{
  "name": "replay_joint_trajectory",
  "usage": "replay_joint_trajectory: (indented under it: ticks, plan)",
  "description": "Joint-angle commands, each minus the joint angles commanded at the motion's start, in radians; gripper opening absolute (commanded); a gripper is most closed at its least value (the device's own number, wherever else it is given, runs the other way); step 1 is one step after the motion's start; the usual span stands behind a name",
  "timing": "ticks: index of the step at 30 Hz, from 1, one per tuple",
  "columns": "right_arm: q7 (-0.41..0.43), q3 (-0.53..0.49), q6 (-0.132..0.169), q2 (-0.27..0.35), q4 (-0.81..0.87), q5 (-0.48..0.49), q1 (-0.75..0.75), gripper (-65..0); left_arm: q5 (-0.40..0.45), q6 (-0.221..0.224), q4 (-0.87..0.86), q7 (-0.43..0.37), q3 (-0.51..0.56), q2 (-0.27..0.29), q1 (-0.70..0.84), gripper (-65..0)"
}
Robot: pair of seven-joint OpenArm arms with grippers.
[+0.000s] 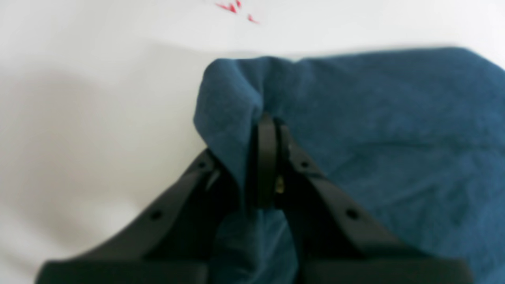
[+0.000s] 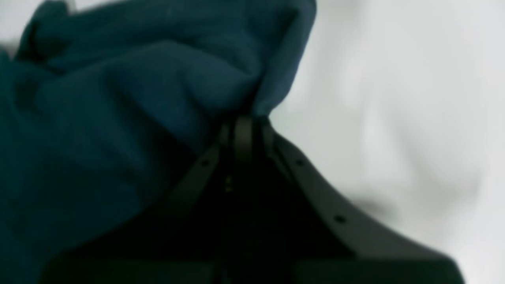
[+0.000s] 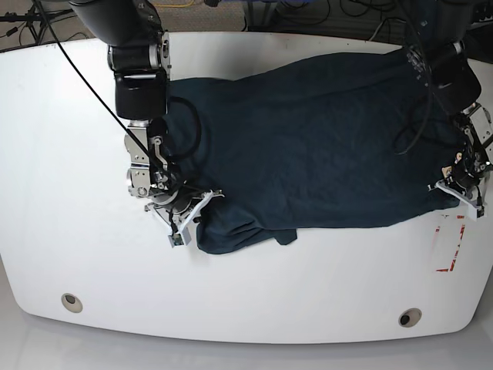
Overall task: Fold the T-shirt properly
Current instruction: 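Grasp the shirt hem corner with the right gripper and the opposite corner with the left, then lift the shirt with both grippers and swing it over the table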
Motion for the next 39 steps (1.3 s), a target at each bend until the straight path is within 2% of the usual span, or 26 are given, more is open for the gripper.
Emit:
replay_joint_trajectory:
  ticks: [5, 8, 12, 15, 20, 25, 29, 33, 39]
  plan:
    - [-0.071, 0.044, -0.002, 0.025, 0.092, -0.002, -0.003, -65.0, 0.000, 0.000, 0.213, 0.098, 0.000, 0.043, 0.028, -65.0]
    - [-0.100, 0.086, 0.003, 0.032, 0.120, -0.005, 0.000, -65.0, 0.000, 0.000, 0.315, 0.153, 0.000, 0.095, 0.029, -65.0]
    - [-0.124, 0.115, 0.008, 0.084, 0.147, -0.002, 0.014, -65.0, 0.000, 0.000, 0.476, 0.216, 0.005, 0.152, 0.031, -65.0]
    - [-0.146, 0.117, 0.008, 0.127, 0.153, 0.000, 0.044, -65.0, 0.000, 0.000, 0.597, 0.272, 0.066, 0.172, 0.026, -65.0]
    - [-0.155, 0.118, 0.008, 0.183, 0.157, 0.000, 0.095, -65.0, 0.000, 0.002, 0.763, 0.296, 0.164, 0.187, -0.002, -65.0]
    - [-0.157, 0.118, 0.009, 0.224, 0.157, 0.000, 0.153, -65.0, 0.002, 0.002, 0.818, 0.347, 0.190, 0.219, -0.077, -65.0]
    - [-0.193, 0.118, 0.012, 0.252, 0.157, 0.000, 0.224, -65.0, 0.005, 0.002, 0.829, 0.374, 0.192, 0.219, -0.164, -65.0]
    - [-0.230, 0.118, 0.055, 0.272, 0.157, -0.002, 0.304, -65.0, 0.006, 0.002, 0.829, 0.394, 0.193, 0.216, -0.261, -65.0]
    - [-0.310, 0.118, 0.087, 0.301, 0.158, -0.002, 0.440, -65.0, 0.008, 0.002, 0.829, 0.413, 0.235, 0.189, -0.405, -65.0]
